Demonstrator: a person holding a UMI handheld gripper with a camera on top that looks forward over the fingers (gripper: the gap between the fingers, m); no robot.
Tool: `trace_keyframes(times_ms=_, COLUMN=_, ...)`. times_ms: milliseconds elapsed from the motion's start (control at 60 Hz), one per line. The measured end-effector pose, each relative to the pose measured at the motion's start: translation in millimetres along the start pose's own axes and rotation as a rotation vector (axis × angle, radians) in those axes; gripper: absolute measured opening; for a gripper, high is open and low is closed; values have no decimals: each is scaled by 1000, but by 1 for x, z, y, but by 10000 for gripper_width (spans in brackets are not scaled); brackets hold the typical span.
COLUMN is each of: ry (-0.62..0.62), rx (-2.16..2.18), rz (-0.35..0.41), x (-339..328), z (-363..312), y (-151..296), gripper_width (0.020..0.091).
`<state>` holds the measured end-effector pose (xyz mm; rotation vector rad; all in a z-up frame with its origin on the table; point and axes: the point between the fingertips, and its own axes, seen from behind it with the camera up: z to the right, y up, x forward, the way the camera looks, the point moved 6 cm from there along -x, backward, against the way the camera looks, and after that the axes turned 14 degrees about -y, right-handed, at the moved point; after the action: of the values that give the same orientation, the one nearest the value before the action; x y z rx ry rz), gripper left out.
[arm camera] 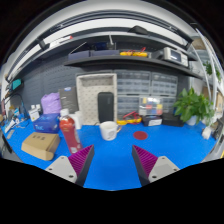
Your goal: Pour water
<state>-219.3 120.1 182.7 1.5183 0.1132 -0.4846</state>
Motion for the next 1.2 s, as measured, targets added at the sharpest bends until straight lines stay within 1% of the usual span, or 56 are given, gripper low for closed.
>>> trace_keyframes(times_ms=167, ry=108, rx=5, rz=-30, x=10, z=-94, y=-26, gripper_width=787)
trace_keyframes(times_ms=233, ry=129, rx=-15, rz=-25, x=19, z=-121, y=-29, gripper_width=786)
trace_keyframes(times_ms=450, ry=127, rx=-20, rz=0, x=72, z=-180, y=-18, gripper_width=780)
trace_keyframes(times_ms=550, ry=110, rx=-1, rz=25, x=96, z=-195, y=-11, gripper_width=780)
trace_keyframes(times_ms=617, ry=105, rx=9, rz=28, x=111, z=-204, y=-12, gripper_width=778)
trace_keyframes(times_ms=683, ry=107, rx=5, rz=49, x=121, z=-211, y=-13, gripper_width=770)
trace_keyframes(times_ms=717, ry=101, rx=-1, rz=76, x=126, z=-213, y=-12, gripper_width=746)
trace_keyframes(times_ms=767, ry=96, rx=-8, rz=110, x=131, z=-216, y=-11, gripper_width=691)
trace_keyframes(times_ms=800, ry=101, rx=-6, rz=116, x=134, z=-219, y=-13, gripper_width=653)
trace_keyframes(times_ms=833, ry=106, rx=-8, rz=108, x=138, z=-221, y=-18, gripper_width=630)
trace_keyframes(times_ms=883, ry=109, rx=-23, rz=91, x=143, z=-224, y=-26, gripper_width=468)
trace_keyframes(times_ms=900, ry=102, rx=-29, rz=105, x=143, z=-223, y=-25, gripper_width=447)
trace_keyframes(times_ms=917, ry=103, rx=-29, rz=123, x=143, z=-223, y=-23, gripper_width=441)
trace_keyframes(times_ms=983, ry=112, rx=-26, rz=131, x=143, z=-223, y=-25, gripper_width=369)
trace_keyframes(times_ms=1000, ry=114, rx=-30, rz=132, x=143, z=-223, y=-25, gripper_width=365)
trace_keyframes(times_ms=1033, ry=115, rx=-42, rz=138, x=144, z=-223, y=-25, gripper_width=328)
trace_keyframes(times_ms=1050, ry=119, rx=-48, rz=146, x=145, z=-225, y=-24, gripper_width=330)
trace_keyframes(times_ms=1117, ry=135, rx=-63, rz=168, x=145, z=-227, y=-24, gripper_width=268)
trace_keyframes(times_ms=1200, ry=152, rx=-54, rz=169, x=145, z=-226, y=-24, gripper_width=268)
